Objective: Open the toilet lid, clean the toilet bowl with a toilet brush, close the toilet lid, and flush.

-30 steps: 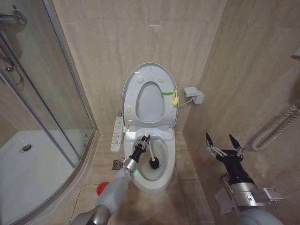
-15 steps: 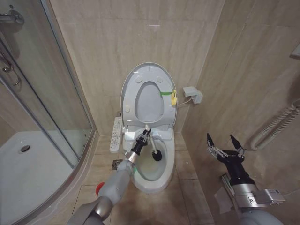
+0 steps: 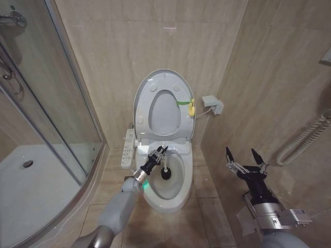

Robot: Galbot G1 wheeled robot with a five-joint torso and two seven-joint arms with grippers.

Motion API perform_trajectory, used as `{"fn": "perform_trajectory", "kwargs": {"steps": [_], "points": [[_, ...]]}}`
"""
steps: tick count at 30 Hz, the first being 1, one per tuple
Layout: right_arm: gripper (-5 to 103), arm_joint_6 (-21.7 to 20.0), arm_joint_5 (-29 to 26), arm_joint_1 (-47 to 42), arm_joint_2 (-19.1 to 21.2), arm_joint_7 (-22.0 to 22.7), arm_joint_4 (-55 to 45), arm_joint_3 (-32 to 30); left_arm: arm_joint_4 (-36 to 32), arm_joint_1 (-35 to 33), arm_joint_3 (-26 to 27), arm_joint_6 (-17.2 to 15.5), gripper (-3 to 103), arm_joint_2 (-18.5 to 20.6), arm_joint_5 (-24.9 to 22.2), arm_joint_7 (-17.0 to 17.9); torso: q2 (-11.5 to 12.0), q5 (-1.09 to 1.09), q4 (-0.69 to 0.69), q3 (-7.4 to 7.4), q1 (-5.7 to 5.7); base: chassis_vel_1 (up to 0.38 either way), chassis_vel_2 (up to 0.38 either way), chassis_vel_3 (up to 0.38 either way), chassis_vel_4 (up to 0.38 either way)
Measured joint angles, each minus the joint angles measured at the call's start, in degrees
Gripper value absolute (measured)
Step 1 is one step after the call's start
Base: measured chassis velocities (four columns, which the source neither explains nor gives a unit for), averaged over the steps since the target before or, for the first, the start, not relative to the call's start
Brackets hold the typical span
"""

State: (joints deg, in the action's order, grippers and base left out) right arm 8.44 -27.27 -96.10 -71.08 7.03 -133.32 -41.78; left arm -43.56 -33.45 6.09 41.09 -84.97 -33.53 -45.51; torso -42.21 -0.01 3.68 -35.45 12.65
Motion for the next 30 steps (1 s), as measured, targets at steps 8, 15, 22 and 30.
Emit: {"fn": "perform_trajectory", "kwargs": {"steps": [8, 15, 22, 30], "points": [[100, 0.8, 0.8, -0.2, -0.8, -0.3, 1.2, 1.5, -14.9, -7.9, -0.5, -1.9, 26, 6.9, 1.3, 2.4, 0.0, 0.00, -0.02, 0.01, -0.01, 0.000, 0.000, 0.000, 0.000], [100, 1.0, 2.2, 1.1, -1.2, -0.2, 2.1, 4.1, -30.8, -15.2, 0.2, -3.6, 26, 13.6, -2.1, 6.3, 0.0, 0.00, -0.01, 0.01, -0.01, 0.000, 0.000, 0.000, 0.000], [100, 1.0, 2.8, 1.6, -1.3, -0.2, 2.6, 5.0, -41.8, -19.7, 2.5, -4.2, 26, 18.3, -4.1, 9.5, 0.0, 0.00, -0.01, 0.01, -0.01, 0.000, 0.000, 0.000, 0.000], [100, 1.0, 3.9, 2.2, -1.5, -0.1, 3.7, 6.2, -56.7, -29.2, 10.0, -7.0, 26, 24.0, -6.1, 15.5, 0.0, 0.01, -0.02, 0.01, -0.01, 0.000, 0.000, 0.000, 0.000]]}}
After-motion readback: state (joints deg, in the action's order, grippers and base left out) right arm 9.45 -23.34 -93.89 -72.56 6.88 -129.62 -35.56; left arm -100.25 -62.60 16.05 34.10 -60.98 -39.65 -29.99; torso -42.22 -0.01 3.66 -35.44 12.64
